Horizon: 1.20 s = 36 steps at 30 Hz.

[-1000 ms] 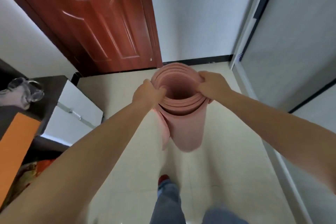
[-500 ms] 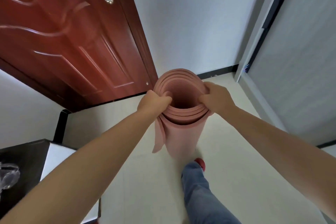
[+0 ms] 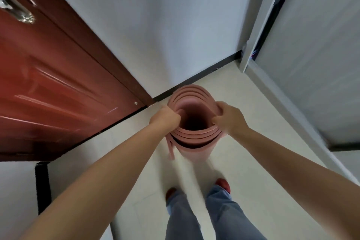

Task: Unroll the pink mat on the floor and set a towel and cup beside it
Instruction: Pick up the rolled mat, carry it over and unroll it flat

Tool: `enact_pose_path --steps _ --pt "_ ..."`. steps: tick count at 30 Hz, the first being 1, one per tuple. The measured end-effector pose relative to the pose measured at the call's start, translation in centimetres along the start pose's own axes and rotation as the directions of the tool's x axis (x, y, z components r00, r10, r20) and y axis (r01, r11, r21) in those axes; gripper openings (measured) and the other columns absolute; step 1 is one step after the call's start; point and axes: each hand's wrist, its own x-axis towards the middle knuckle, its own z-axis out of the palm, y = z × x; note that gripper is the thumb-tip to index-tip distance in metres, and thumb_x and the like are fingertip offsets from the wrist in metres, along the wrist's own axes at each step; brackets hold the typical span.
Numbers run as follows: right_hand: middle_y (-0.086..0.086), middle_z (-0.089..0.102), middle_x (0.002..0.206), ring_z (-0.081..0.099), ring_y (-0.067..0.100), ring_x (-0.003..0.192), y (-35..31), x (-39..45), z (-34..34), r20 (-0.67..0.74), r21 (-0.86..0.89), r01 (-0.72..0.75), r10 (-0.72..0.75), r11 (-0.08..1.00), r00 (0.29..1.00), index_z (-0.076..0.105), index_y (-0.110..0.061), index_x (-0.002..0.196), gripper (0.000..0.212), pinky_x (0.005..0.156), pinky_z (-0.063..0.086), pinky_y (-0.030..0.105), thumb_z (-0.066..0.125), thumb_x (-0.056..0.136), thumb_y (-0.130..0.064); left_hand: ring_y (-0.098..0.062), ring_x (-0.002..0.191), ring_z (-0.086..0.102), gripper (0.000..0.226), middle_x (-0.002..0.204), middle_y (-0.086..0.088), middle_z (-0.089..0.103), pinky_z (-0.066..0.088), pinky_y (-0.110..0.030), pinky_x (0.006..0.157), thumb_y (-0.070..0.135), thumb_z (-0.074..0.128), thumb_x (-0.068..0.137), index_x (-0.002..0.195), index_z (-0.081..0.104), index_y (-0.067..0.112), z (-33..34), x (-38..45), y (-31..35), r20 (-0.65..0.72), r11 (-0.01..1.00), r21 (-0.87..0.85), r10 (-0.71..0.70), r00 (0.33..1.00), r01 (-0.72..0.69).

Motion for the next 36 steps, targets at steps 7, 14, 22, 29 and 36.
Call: enact_pose_path --steps 7,14,22,29,36 --pt "0.006 0.06 0.087 0.053 0.025 0.077 2.8 7.1 3.6 -0.042 0.08 -0.253 0.257 0.964 0.965 0.059 -0.013 0.105 0.036 0.05 0.033 0.02 0.055 0.071 -0.005 -0.029 0.084 0.06 0.04 0.104 -0.011 0.062 0.051 -0.028 0.06 0.019 0.046 0.09 0.127 0.051 0.006 1.0 11.5 2.9 0.164 0.958 0.225 0.144 0.976 -0.179" --pt "-0.004 0.054 0.066 0.052 0.012 0.052 4.2 14.5 9.4 -0.04 0.137 -0.493 0.502 0.859 0.864 0.054 -0.021 0.079 0.016 0.04 0.03 0.017 0.056 0.07 -0.008 -0.035 0.102 0.063 0.037 0.119 -0.024 0.058 0.055 -0.04 0.085 0.003 0.043 0.093 0.13 0.046 -0.001 2.5 23.1 4.5 0.474 0.915 0.358 -0.005 0.881 -0.187" --pt "0.001 0.057 0.065 0.061 0.024 0.052 6.1 21.1 12.2 -0.134 0.321 -0.574 0.636 0.754 0.76 0.057 -0.016 0.083 0.015 0.048 0.05 0.029 0.058 0.068 -0.012 -0.019 0.085 0.057 0.044 0.083 0.002 0.054 0.049 -0.029 0.074 0.039 0.057 0.085 0.119 0.052 0.013 5.1 33.5 3.7 0.484 0.964 -0.06 0.254 0.838 -0.258" --pt "-0.001 0.056 0.079 0.053 0.02 0.074 9.1 23.8 11.3 -0.241 0.722 -0.434 0.784 0.539 0.573 0.053 -0.016 0.095 0.022 0.058 0.04 0.028 0.061 0.075 -0.015 0.017 0.084 0.059 0.049 0.122 0.015 0.054 0.049 -0.005 0.064 0.043 0.048 0.089 0.133 0.038 0.024 8.2 36.1 -0.1 0.679 0.86 -0.502 0.455 0.577 -0.088" --pt "-0.011 0.057 0.069 0.052 0.008 0.069 11.0 26.2 11.3 -0.103 0.939 -0.193 0.77 0.284 0.63 0.058 -0.03 0.076 0.017 0.078 0.04 0.035 0.052 0.081 -0.015 -0.012 0.127 0.041 0.097 0.148 0.009 0.032 0.046 -0.031 0.097 -0.006 0.061 0.081 0.15 0.003 0.029 12.4 38.5 -1.5 0.601 0.787 -0.306 0.596 0.533 -0.535"
